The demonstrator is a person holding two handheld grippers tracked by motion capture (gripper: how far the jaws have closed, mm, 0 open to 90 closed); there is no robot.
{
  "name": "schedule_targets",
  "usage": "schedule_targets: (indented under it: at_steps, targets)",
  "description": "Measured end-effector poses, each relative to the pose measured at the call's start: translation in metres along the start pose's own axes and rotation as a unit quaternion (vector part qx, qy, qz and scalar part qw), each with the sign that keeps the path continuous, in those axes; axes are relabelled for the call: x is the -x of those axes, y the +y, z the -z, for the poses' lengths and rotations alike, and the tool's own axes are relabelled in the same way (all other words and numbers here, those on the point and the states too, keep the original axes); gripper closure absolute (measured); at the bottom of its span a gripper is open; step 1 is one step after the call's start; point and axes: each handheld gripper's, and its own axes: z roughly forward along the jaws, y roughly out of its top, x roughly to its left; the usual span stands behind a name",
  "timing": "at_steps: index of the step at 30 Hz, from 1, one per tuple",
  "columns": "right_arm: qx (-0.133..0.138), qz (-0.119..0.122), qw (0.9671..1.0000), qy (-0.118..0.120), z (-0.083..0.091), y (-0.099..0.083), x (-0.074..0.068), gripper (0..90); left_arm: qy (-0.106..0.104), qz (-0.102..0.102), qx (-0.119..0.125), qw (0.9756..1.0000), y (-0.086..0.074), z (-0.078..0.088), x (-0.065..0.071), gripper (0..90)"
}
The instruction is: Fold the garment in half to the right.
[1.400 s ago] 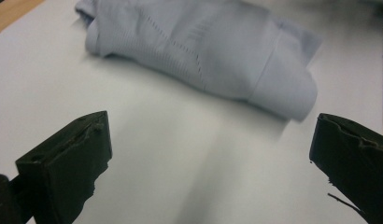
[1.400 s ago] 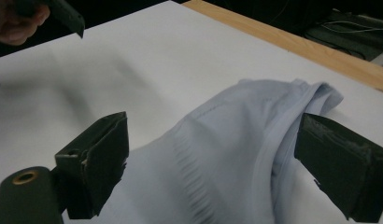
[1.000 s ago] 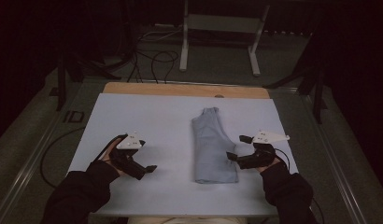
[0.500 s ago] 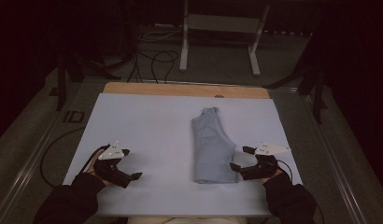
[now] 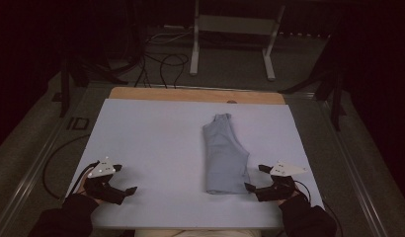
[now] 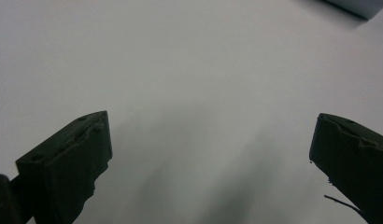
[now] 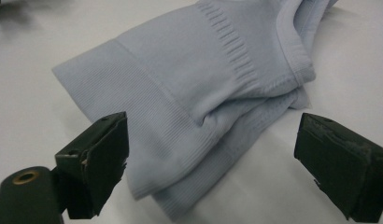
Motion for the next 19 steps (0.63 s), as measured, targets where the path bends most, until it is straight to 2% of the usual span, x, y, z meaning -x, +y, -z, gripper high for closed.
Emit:
schedule_targets:
  at_steps: [2, 7, 10, 14, 19]
  targets:
    - [-0.001, -0.002, 1.0000, -0.001, 0.0006, -0.0014, -0.0009, 10.1, 0.005, 0.002, 0.001, 1.0000, -0.0015, 0.0012, -0.0011, 0.2]
    - [-0.011, -0.006, 0.9999, -0.002, 0.0001, -0.0080, -0.0021, 10.1, 0.030, 0.023, 0.012, 0.9992, -0.0064, 0.0056, -0.0075, 0.2]
    - [-0.007, -0.018, 0.9998, -0.003, -0.0011, -0.0091, 0.0007, 10.5, 0.030, 0.027, 0.017, 0.9991, -0.0072, 0.0071, -0.0083, 0.2]
    - [-0.007, -0.020, 0.9997, -0.007, -0.0015, -0.0102, 0.0028, 10.5, 0.033, 0.025, 0.024, 0.9988, -0.0084, 0.0091, -0.0078, 0.2]
    - [-0.011, -0.023, 0.9997, -0.006, -0.0030, -0.0109, 0.0030, 10.5, 0.034, 0.024, 0.020, 0.9989, -0.0097, 0.0078, -0.0079, 0.2]
